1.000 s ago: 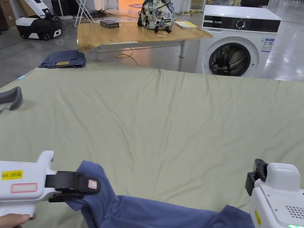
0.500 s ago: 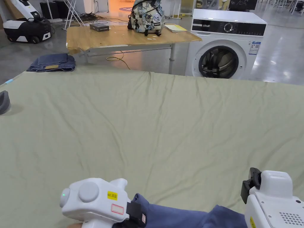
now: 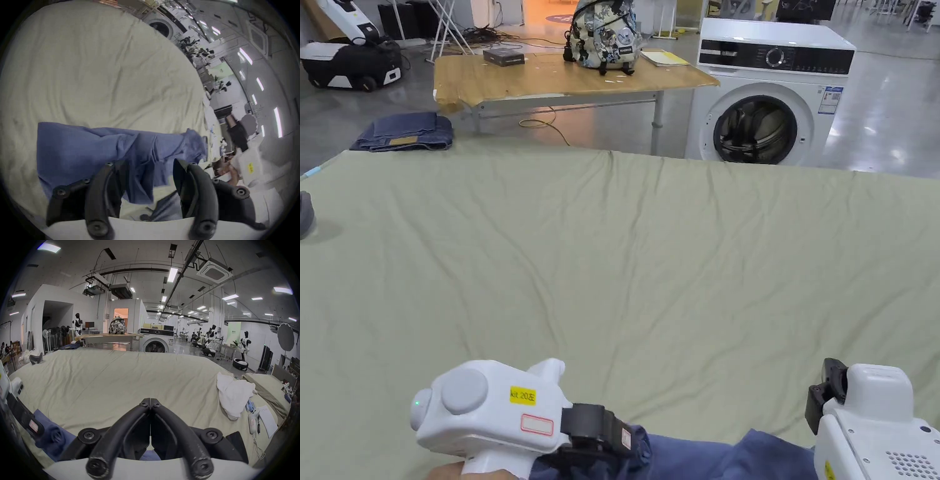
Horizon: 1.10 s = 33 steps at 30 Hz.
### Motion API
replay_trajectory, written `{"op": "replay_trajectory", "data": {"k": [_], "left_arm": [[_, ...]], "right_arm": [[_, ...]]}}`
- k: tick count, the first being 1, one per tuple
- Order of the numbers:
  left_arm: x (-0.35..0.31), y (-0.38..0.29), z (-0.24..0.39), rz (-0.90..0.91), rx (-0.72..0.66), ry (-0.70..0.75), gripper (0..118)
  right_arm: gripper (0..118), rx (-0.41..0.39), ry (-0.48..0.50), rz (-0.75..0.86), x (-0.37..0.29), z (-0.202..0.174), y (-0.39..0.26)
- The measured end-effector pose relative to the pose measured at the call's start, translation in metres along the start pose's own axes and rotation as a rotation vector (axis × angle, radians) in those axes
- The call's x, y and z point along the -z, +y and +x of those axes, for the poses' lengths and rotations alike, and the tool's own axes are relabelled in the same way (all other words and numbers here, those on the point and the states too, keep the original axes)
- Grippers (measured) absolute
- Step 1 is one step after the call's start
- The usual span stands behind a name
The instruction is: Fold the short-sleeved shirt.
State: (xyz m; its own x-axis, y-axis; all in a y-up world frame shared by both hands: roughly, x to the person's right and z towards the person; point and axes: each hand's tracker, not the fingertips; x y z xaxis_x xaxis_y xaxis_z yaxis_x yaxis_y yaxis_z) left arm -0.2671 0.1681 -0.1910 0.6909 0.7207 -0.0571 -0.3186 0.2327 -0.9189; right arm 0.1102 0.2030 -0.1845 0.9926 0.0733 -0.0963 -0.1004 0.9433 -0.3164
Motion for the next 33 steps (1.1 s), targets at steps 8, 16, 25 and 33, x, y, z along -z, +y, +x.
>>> {"op": "replay_trajectory", "data": {"k": [8, 16, 25, 33], "left_arm": [[-0.005, -0.005, 0.002, 0.037, 0.032, 0.076, 10], [0.057, -0.027, -0.009, -0.118, 0.054, 0.065, 4], [0.079, -0.031, -0.018, -0.06, 0.008, -0.044, 4], [0.045, -0.025, -0.014, -0.026, 0.03, -0.082, 4]], "right_arm": [[0, 0.011, 0.002, -0.014, 0.0, 0.002, -0.006], [0, 0.009, 0.002, -0.022, 0.0, 0.003, -0.008], [0, 0.013, -0.003, -0.025, 0.003, 0.006, -0.008], [0, 0.019, 0.005, -0.01, 0.003, 0.004, -0.007]]}}
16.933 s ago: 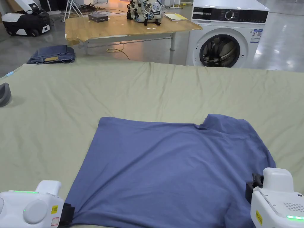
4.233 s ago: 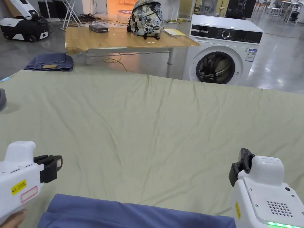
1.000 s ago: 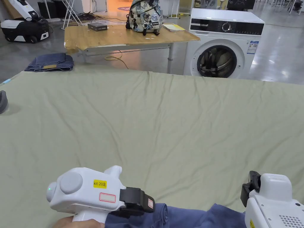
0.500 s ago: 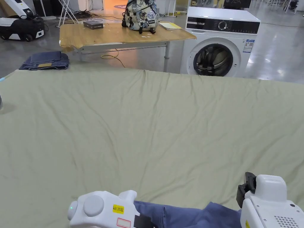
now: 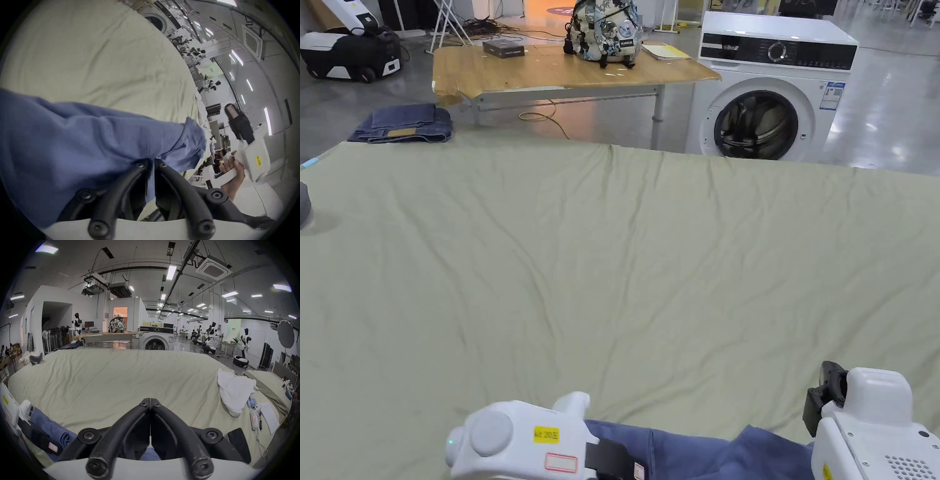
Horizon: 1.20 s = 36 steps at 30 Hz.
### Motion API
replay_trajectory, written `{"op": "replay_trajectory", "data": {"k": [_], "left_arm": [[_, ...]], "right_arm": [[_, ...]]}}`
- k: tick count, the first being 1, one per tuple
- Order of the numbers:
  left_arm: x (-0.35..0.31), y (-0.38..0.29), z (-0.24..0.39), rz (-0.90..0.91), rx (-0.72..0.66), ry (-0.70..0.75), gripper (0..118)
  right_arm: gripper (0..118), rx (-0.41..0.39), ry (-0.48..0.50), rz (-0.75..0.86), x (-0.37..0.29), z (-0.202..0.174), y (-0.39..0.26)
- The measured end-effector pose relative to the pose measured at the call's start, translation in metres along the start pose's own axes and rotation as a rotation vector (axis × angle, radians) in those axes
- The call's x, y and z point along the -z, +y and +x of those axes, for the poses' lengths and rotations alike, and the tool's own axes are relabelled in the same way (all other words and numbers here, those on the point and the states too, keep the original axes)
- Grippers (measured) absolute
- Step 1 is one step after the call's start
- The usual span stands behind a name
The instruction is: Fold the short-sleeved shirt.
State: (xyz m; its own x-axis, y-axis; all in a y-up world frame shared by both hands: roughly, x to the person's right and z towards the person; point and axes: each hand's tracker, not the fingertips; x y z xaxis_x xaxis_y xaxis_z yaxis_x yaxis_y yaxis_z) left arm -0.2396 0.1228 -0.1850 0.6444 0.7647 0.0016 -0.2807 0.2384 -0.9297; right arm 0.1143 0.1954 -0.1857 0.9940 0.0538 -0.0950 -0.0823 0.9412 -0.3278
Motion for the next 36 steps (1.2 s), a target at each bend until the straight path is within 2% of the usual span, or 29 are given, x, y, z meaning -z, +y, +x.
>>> {"op": "replay_trajectory", "data": {"k": [4, 5, 10, 11, 16, 19, 23, 24, 26, 27, 28, 32, 36], "left_arm": [[-0.066, 0.007, 0.004, 0.112, 0.028, -0.006, 5], [-0.08, 0.01, 0.0, 0.132, 0.032, 0.011, 10], [-0.14, 0.018, -0.053, 0.219, -0.02, 0.108, 62], [-0.146, 0.017, -0.063, 0.216, -0.038, 0.105, 68], [-0.141, 0.004, -0.108, 0.161, -0.109, 0.049, 69], [-0.118, -0.005, -0.133, 0.107, -0.151, -0.009, 69], [-0.1, -0.009, -0.151, 0.171, -0.201, -0.224, 69], [-0.093, -0.009, -0.155, 0.171, -0.221, -0.258, 66], [-0.085, -0.011, -0.147, 0.16, -0.233, -0.275, 47], [-0.082, -0.012, -0.145, 0.162, -0.224, -0.248, 22], [-0.079, -0.011, -0.145, 0.156, -0.218, -0.199, 12], [-0.087, -0.016, -0.138, 0.188, -0.237, -0.218, 6], [-0.102, -0.021, -0.106, 0.2, -0.162, -0.185, 5]], "right_arm": [[0, -0.001, 0.002, 0.029, -0.002, -0.002, 0.006], [0, -0.002, 0.003, 0.032, -0.002, -0.002, 0.008], [0, -0.002, 0.008, 0.039, -0.001, -0.004, 0.011], [0, -0.002, 0.009, 0.038, 0.0, -0.004, 0.011], [0, 0.002, 0.01, 0.029, 0.001, -0.005, 0.008], [0, 0.005, 0.012, 0.022, 0.002, -0.005, 0.007], [0, 0.003, 0.012, 0.016, 0.002, -0.006, 0.007], [0, 0.003, 0.012, 0.016, 0.001, -0.006, 0.007], [0, 0.006, 0.014, 0.012, 0.001, -0.007, 0.007], [0, 0.007, 0.013, 0.01, 0.001, -0.007, 0.007], [0, 0.008, 0.012, 0.01, 0.001, -0.007, 0.007], [0, 0.001, 0.012, 0.009, 0.0, -0.007, 0.007], [0, -0.001, 0.012, 0.01, 0.001, -0.008, 0.008]]}}
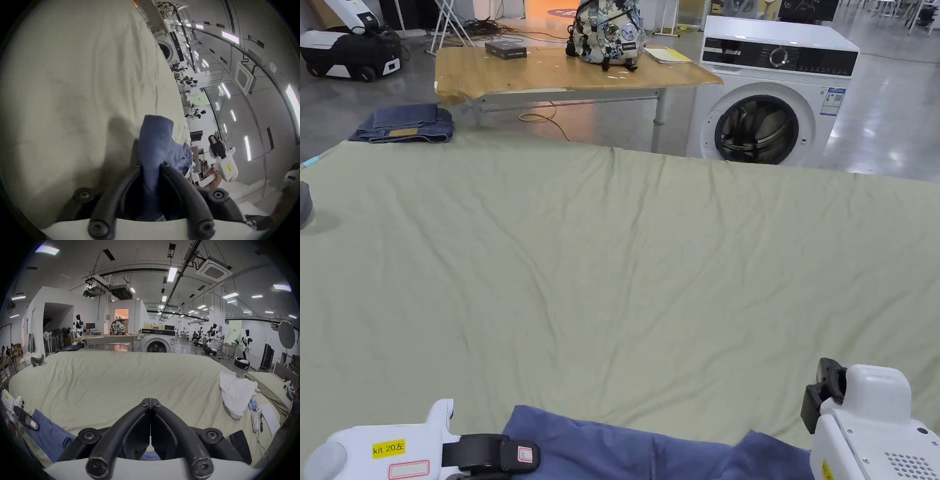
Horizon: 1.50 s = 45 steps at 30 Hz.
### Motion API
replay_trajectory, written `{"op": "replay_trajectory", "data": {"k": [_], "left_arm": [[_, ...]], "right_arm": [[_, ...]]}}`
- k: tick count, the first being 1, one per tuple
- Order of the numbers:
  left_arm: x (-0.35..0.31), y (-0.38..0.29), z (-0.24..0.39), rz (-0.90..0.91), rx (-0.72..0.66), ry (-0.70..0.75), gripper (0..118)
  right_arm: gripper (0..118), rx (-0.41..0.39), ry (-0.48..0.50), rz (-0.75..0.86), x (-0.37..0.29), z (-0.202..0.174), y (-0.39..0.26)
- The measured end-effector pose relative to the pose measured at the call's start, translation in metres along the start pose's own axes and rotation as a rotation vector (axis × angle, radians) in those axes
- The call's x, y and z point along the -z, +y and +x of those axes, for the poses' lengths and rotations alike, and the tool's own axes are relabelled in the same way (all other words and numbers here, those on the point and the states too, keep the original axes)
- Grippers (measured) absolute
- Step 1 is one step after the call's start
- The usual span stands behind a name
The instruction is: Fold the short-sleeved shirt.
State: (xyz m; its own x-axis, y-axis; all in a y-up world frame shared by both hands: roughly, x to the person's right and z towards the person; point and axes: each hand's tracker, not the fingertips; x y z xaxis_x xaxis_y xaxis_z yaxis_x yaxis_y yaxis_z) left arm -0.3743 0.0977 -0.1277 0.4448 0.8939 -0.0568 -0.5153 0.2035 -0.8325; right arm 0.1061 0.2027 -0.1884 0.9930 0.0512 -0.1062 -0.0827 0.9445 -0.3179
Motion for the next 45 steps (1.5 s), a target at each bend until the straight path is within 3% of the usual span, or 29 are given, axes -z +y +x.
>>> {"op": "replay_trajectory", "data": {"k": [6, 13, 17, 29, 39, 45], "left_arm": [[-0.028, 0.014, 0.014, 0.027, 0.082, 0.055, 5], [-0.101, 0.033, 0.057, 0.121, 0.16, 0.27, 5], [-0.099, 0.031, 0.093, 0.109, 0.206, 0.39, 5], [-0.01, 0.008, 0.175, -0.046, 0.314, 0.359, 5], [0.097, -0.014, 0.193, -0.191, 0.388, 0.409, 5], [0.167, -0.034, 0.194, -0.276, 0.463, 0.512, 5]], "right_arm": [[0, -0.001, 0.006, 0.005, 0.0, -0.001, 0.002], [0, -0.008, 0.019, 0.01, 0.002, -0.003, 0.003], [0, -0.005, 0.026, 0.011, 0.003, -0.005, 0.003], [0, -0.002, 0.022, 0.0, 0.0, -0.001, 0.0], [0, 0.008, 0.002, -0.005, -0.004, 0.008, -0.001], [0, 0.02, -0.019, -0.019, -0.005, 0.015, -0.004]]}}
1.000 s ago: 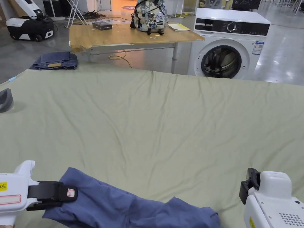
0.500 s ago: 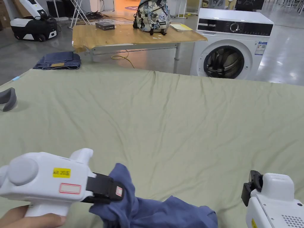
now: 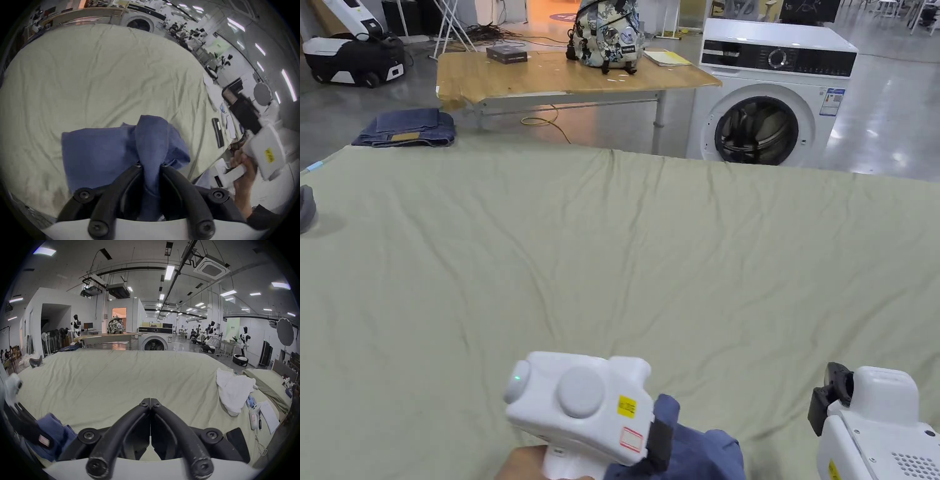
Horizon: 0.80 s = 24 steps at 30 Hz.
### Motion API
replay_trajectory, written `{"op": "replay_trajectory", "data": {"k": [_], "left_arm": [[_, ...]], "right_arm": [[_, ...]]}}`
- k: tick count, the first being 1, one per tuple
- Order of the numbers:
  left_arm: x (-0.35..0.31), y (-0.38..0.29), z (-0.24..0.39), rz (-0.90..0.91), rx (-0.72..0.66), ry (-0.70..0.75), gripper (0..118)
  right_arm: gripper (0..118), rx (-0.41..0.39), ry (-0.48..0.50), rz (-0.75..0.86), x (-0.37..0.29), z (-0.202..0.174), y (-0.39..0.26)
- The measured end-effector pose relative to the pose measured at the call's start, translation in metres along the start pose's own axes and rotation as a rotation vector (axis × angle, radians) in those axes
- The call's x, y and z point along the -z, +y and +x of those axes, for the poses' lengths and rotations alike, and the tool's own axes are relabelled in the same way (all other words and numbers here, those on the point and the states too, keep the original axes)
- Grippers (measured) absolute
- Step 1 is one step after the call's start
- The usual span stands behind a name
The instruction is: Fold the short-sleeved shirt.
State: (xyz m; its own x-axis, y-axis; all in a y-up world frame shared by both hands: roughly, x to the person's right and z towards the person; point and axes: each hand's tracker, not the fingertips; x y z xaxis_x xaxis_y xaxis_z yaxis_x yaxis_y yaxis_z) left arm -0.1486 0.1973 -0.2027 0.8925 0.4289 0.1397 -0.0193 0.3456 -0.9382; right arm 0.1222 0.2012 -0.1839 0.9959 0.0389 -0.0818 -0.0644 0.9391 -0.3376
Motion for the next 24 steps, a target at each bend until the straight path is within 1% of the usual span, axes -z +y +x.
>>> {"op": "replay_trajectory", "data": {"k": [4, 8, 9, 10, 11, 13, 14, 15, 17, 19, 22, 23, 24], "left_arm": [[0.026, 0.001, 0.011, -0.018, -0.023, 0.006, 5], [0.032, -0.001, 0.016, -0.013, -0.046, 0.008, 5], [0.033, 0.0, 0.015, -0.013, -0.051, 0.007, 7], [0.033, 0.001, 0.014, -0.015, -0.051, 0.007, 13], [0.031, 0.0, 0.012, -0.02, -0.06, -0.014, 16], [0.023, 0.0, 0.007, -0.018, -0.091, -0.108, 22], [0.018, 0.0, 0.006, -0.013, -0.1, -0.127, 31], [0.011, 0.0, 0.005, -0.003, -0.1, -0.137, 36], [0.0, 0.003, 0.001, 0.025, -0.101, -0.174, 42], [-0.007, 0.005, -0.004, 0.056, -0.119, -0.213, 42], [0.006, 0.009, -0.015, 0.063, -0.134, -0.209, 40], [0.014, 0.008, -0.017, 0.054, -0.142, -0.205, 31], [0.026, 0.007, -0.02, 0.029, -0.155, -0.213, 13]], "right_arm": [[0, 0.001, -0.005, -0.007, -0.001, 0.003, -0.003], [0, 0.001, -0.006, -0.012, -0.001, 0.003, -0.004], [0, -0.001, -0.007, -0.013, -0.001, 0.003, -0.005], [0, -0.001, -0.007, -0.014, -0.001, 0.004, -0.005], [0, -0.001, -0.005, -0.016, -0.001, 0.004, -0.005], [0, -0.003, -0.007, -0.017, -0.002, 0.005, -0.005], [0, -0.003, -0.007, -0.016, -0.002, 0.005, -0.005], [0, -0.004, -0.009, -0.016, -0.003, 0.006, -0.005], [0, -0.002, -0.012, -0.015, -0.003, 0.007, -0.005], [0, 0.0, -0.014, -0.014, -0.004, 0.008, -0.004], [0, 0.006, -0.016, -0.015, -0.004, 0.009, -0.004], [0, 0.007, -0.016, -0.015, -0.003, 0.009, -0.005], [0, 0.007, -0.016, -0.014, -0.003, 0.009, -0.005]]}}
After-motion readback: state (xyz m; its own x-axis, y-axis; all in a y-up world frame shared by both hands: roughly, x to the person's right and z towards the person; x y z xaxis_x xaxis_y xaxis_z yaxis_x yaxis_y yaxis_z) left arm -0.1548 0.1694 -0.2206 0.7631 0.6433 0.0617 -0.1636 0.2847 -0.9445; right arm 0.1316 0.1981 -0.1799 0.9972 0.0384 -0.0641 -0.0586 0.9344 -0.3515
